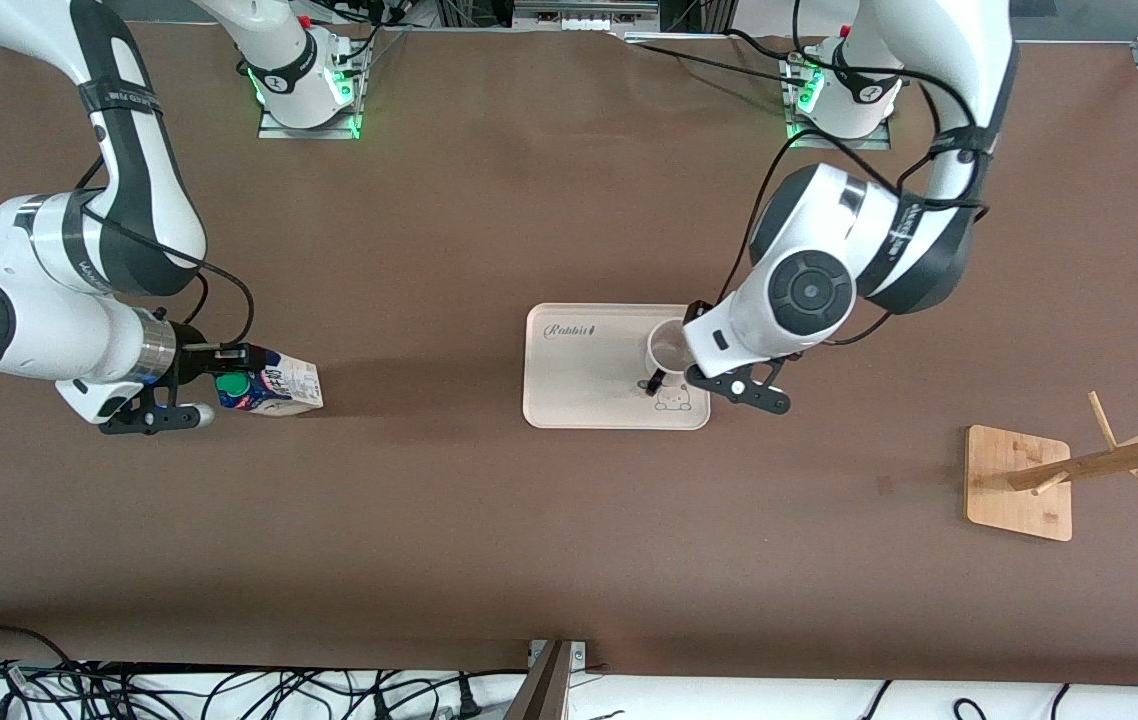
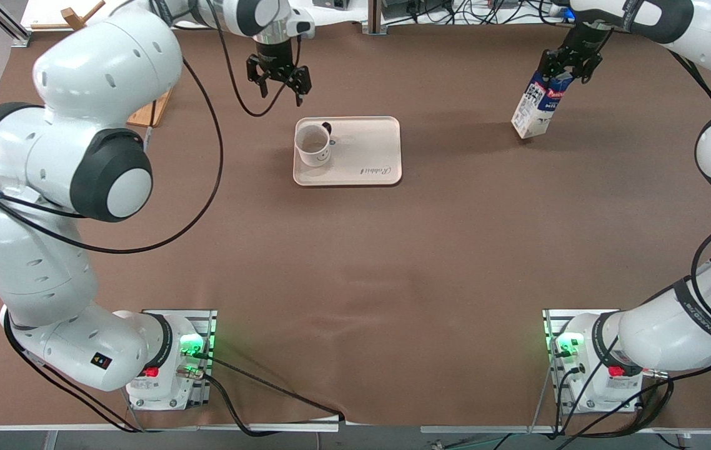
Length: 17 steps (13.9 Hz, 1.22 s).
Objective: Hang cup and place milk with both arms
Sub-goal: 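Lift the milk carton with the right gripper while the left gripper reaches the mug, then set the milk carton on the table and open the right gripper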
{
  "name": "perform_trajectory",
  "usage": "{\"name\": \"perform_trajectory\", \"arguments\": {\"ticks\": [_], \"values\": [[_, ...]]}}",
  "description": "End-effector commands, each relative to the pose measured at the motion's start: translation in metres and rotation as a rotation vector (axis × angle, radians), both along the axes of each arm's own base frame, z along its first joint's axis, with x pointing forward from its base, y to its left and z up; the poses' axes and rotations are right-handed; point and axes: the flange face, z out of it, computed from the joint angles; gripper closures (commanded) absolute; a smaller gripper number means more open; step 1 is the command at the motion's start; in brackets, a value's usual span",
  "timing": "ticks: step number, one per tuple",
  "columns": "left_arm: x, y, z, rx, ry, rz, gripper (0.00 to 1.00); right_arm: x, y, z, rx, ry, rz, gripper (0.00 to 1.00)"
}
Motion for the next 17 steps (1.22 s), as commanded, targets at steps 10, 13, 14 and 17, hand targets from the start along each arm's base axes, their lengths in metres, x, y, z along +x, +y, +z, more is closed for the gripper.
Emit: {"name": "perform_trajectory", "arguments": {"ticks": [10, 13, 14, 17], "values": [[-0.053, -0.124, -0.083, -0.015, -0.032, -0.095, 0.0, -0.015, -0.003, -0.022, -0.001, -0.035, -0.07, 0.41], [-0.062, -0.127, -0.092, 0.002, -0.018, -0.1, 0.0, -0.01, 0.005, -0.01, -0.003, -0.051, -0.087, 0.0], [-0.062, -0.125, -0.094, 0.009, -0.018, -0.106, 0.0, -0.007, 0.011, -0.004, -0.002, -0.06, -0.091, 0.0], [-0.059, -0.116, -0.098, 0.017, -0.007, -0.105, 0.0, -0.004, 0.018, 0.008, 0.002, -0.081, -0.082, 0.0]]}}
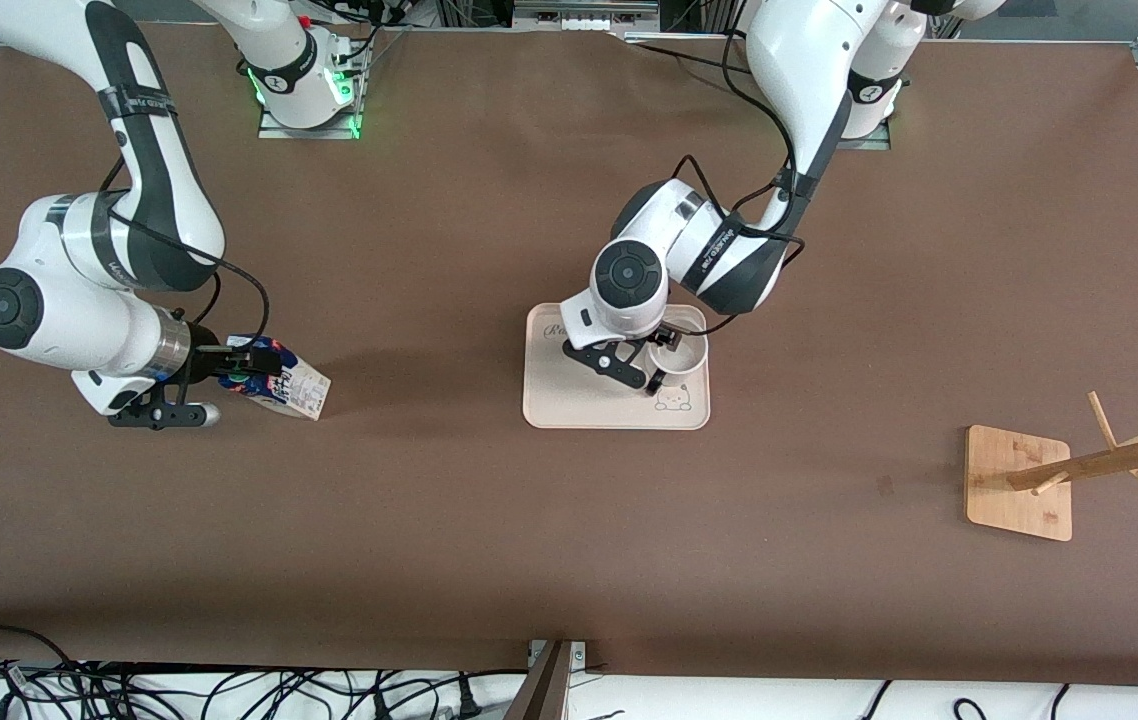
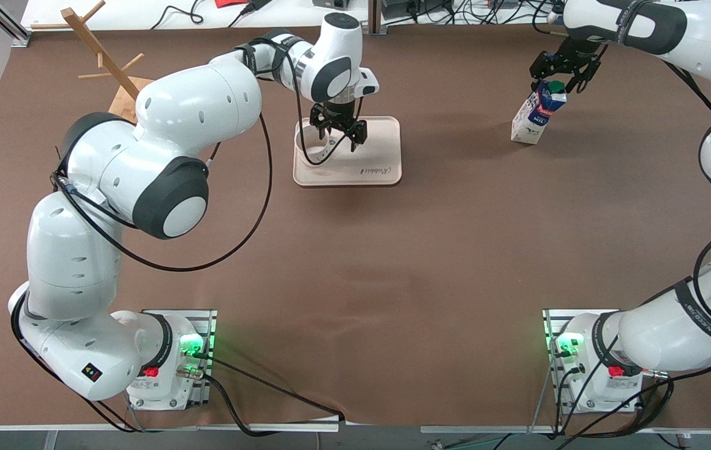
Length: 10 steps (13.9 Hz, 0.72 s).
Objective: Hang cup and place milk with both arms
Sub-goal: 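Set the milk carton on the table and open the right gripper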
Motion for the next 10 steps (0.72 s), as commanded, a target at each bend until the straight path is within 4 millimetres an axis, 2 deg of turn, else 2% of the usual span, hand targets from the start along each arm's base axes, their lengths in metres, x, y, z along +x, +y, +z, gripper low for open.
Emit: {"name": "perform_trajectory", "arguments": {"ticks": [1, 3, 6, 8, 10], "values": [[0.001, 0.009, -0.001, 0.011, 0.016, 0.001, 0.0, 0.0, 0.005, 0.021, 0.01, -0.014, -0.008, 0.0], [0.002, 0.014, -0.004, 0.019, 0.021, 0.009, 0.0, 0.005, 0.01, 0.049, 0.006, -0.019, 0.011, 0.0], [0.004, 0.017, -0.012, 0.027, 0.026, 0.021, 0.0, 0.004, 0.006, 0.116, -0.042, -0.058, 0.053, 0.0], [0.003, 0.018, -0.017, 0.033, 0.03, 0.018, 0.0, -0.012, 0.002, 0.167, -0.052, -0.098, 0.068, 0.0], [0.003, 0.019, -0.024, 0.047, 0.026, 0.006, 0.0, -0.034, -0.002, 0.205, -0.066, -0.104, 0.076, 0.0]]}}
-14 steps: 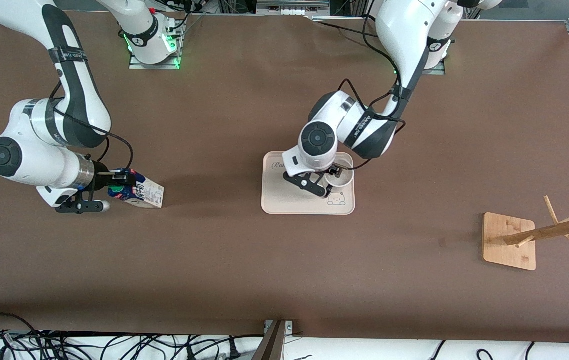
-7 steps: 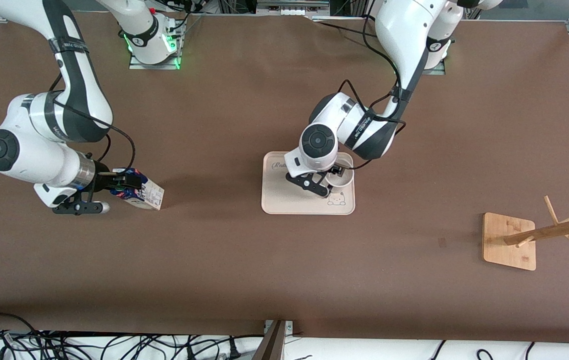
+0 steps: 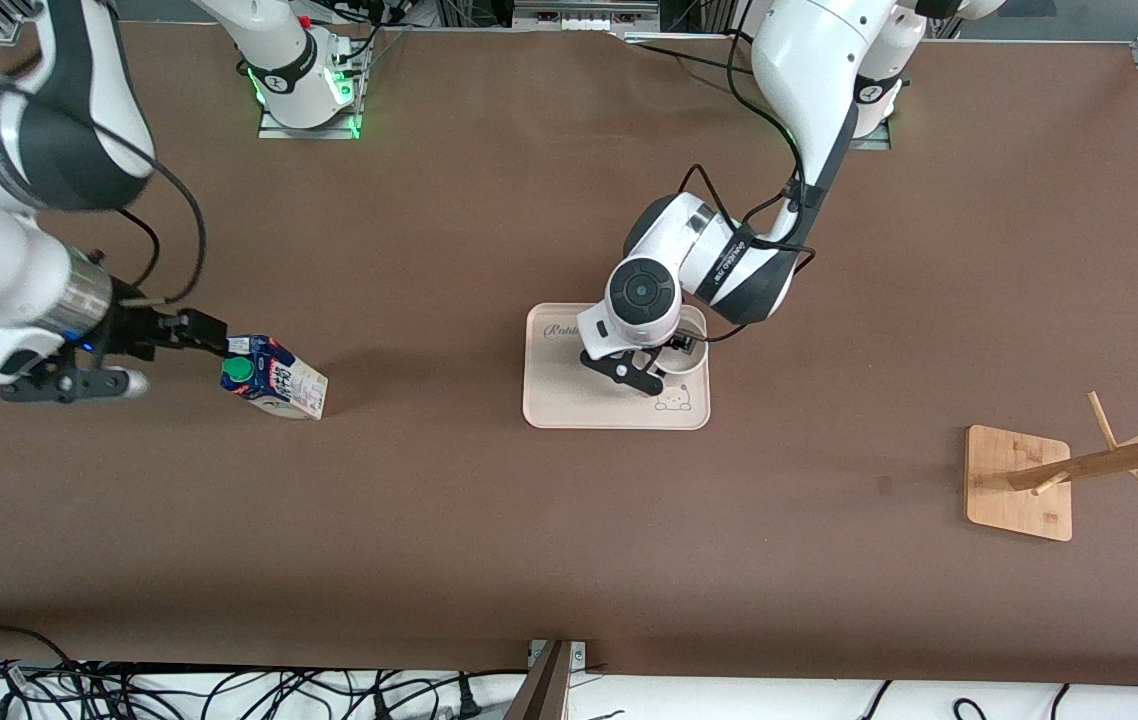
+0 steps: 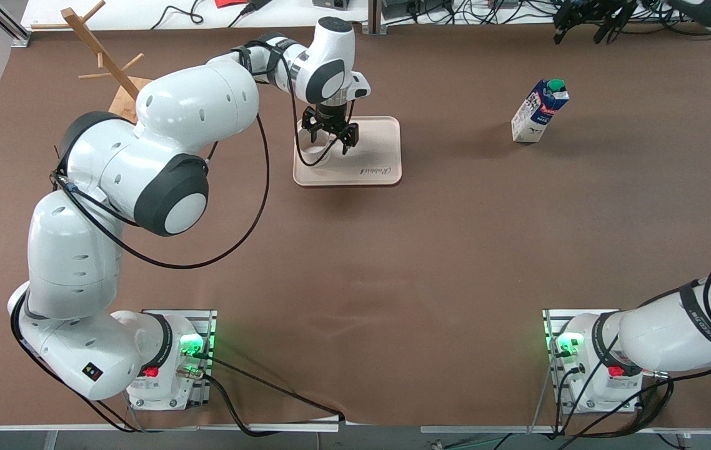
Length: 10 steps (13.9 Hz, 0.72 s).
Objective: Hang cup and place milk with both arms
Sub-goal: 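Set the milk carton on the table and open the right gripper, then grasp the white mug by its rim with the left gripper and lift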
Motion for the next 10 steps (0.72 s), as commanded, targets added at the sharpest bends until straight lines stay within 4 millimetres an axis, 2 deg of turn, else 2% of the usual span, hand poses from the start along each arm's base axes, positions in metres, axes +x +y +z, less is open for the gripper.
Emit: {"name": "perform_trajectory", "arguments": {"ticks": [1, 2, 3, 4, 5, 6, 10], "values": [[0.002, 0.004, -0.006, 0.036, -0.017, -0.039, 0.0, -0.032, -0.006, 0.049, -0.034, -0.016, 0.026, 0.0], [0.003, 0.006, -0.009, 0.063, -0.031, -0.062, 0.07, -0.039, -0.007, 0.061, -0.035, -0.024, 0.045, 0.0], [0.004, 0.008, -0.009, 0.079, -0.042, -0.074, 0.41, -0.043, -0.012, 0.067, -0.034, -0.029, 0.059, 0.0], [0.003, 0.007, -0.007, 0.079, -0.044, -0.075, 0.65, -0.043, -0.019, 0.068, -0.035, -0.03, 0.079, 0.0], [0.004, 0.006, -0.006, 0.081, -0.047, -0.066, 0.85, -0.043, -0.033, 0.069, -0.035, -0.03, 0.087, 0.0], [0.005, 0.008, -0.005, 0.081, -0.045, -0.061, 1.0, -0.042, -0.037, 0.07, -0.03, -0.032, 0.088, 0.0], [0.004, 0.003, 0.004, 0.07, -0.054, -0.036, 1.0, -0.045, -0.037, 0.07, -0.028, -0.011, 0.068, 0.0]]}}
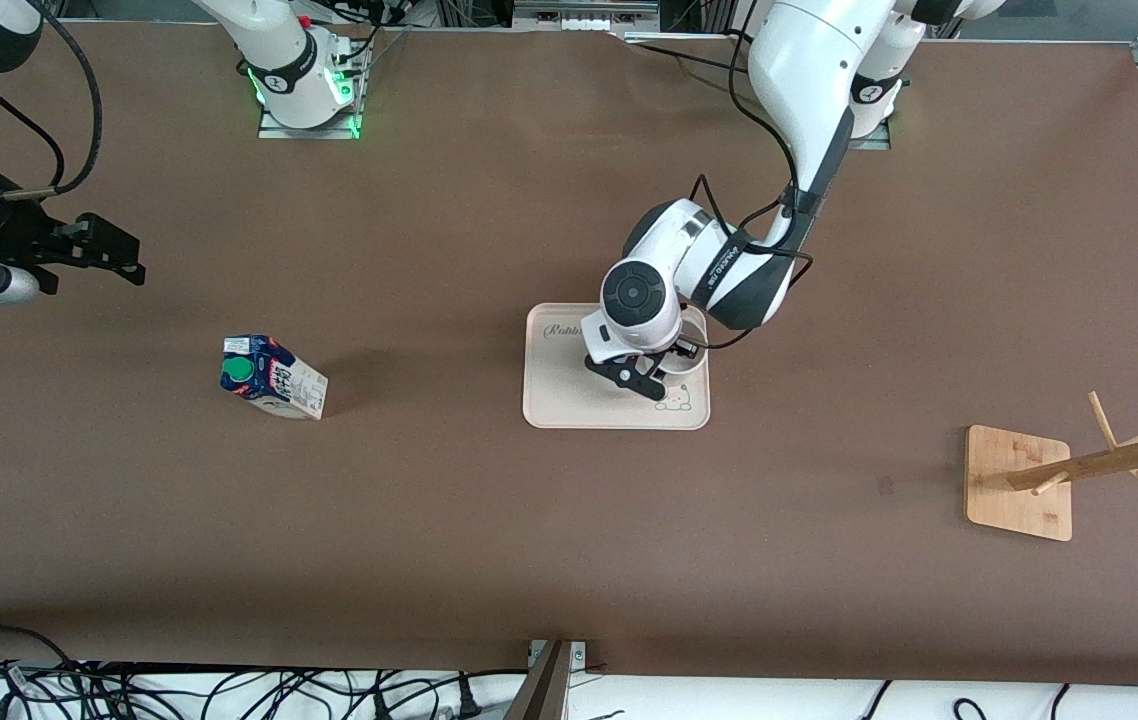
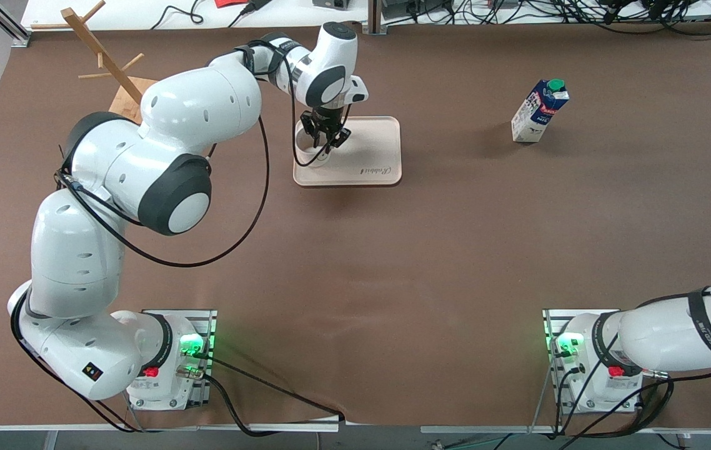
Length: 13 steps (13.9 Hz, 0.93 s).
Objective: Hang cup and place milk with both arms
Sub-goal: 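Grasp the white mug by its rim with the left gripper and lift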
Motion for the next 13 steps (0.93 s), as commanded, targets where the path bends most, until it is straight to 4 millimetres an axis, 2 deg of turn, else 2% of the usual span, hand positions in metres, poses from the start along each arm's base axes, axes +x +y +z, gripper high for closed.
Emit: {"name": "perform_trajectory", "arguments": {"ticks": [1, 2, 4, 5, 7, 9, 10, 12, 13], "values": [[0.0, -0.004, 0.012, 0.004, -0.02, 0.02, 1.0, -0.005, 0.002, 0.001, -0.002, 0.013, 0.008, 0.0], [0.0, -0.004, 0.013, 0.003, -0.021, 0.02, 1.0, -0.005, 0.002, 0.004, -0.002, 0.005, 0.009, 0.0], [0.007, -0.005, 0.027, -0.013, -0.041, 0.026, 1.0, 0.0, 0.004, 0.014, 0.0, -0.022, 0.01, 0.0], [0.009, -0.005, 0.035, -0.017, -0.048, 0.031, 1.0, 0.005, -0.002, 0.015, 0.006, -0.033, -0.003, 0.0], [0.015, -0.008, 0.069, -0.047, -0.087, 0.03, 1.0, 0.011, -0.003, 0.017, 0.007, -0.047, -0.006, 0.0], [0.026, 0.002, 0.126, -0.123, -0.104, 0.093, 1.0, 0.013, -0.003, 0.014, 0.006, -0.044, -0.005, 0.0], [0.038, 0.024, 0.163, -0.18, -0.116, 0.159, 1.0, 0.016, 0.002, 0.012, 0.003, -0.056, 0.004, 0.0], [0.067, 0.095, 0.234, -0.246, -0.198, 0.261, 1.0, 0.017, 0.008, 0.012, 0.002, -0.065, 0.017, 0.0], [0.078, 0.126, 0.255, -0.264, -0.226, 0.303, 1.0, 0.017, 0.006, 0.011, 0.002, -0.064, 0.015, 0.0]]}}
